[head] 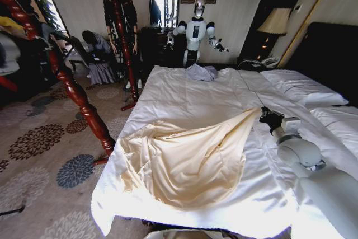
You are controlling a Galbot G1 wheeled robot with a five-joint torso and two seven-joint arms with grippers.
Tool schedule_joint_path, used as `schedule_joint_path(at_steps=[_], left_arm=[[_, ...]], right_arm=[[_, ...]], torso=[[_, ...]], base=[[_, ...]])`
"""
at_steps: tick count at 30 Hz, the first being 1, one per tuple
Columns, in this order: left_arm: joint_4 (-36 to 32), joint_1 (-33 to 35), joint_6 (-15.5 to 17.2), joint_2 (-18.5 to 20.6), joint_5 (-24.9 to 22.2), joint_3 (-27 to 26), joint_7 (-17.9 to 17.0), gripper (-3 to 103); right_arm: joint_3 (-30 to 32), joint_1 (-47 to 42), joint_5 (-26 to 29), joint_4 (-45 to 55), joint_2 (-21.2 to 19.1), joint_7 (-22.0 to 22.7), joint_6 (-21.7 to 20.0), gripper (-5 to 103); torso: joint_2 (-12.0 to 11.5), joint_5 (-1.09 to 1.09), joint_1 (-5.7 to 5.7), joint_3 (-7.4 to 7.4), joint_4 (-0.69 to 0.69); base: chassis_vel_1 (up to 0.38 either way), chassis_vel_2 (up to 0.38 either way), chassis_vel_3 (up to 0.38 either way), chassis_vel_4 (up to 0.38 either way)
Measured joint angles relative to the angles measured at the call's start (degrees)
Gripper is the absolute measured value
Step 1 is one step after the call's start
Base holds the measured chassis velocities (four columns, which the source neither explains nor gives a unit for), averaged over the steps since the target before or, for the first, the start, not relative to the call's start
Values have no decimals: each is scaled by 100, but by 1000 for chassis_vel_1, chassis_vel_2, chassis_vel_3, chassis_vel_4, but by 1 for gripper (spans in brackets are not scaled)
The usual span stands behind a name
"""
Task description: Pick up the clothes from the bed and hang them on the clothes hanger.
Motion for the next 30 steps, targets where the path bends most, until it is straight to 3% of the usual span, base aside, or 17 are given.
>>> schedule_joint_path(at_steps=[9,15,23,30], left_arm=[[-329,-19,-93,151,440,-30,378,16],[-550,-29,-129,250,449,-63,513,16],[-1009,127,-158,320,296,-167,536,16],[-1645,571,-182,500,-30,-713,543,16]], right_arm=[[-16,8,-6,1,0,6,4,0],[-16,0,-8,18,10,20,4,0],[6,-19,6,53,-10,31,3,0],[7,-49,-26,-17,20,31,4,0]], torso=[[0,0,0,0,1],[0,0,0,0,1],[0,-2,0,0,1],[0,0,0,0,1]], base=[[0,0,0,0],[0,0,0,0],[0,0,0,0],[0,0,0,0]])
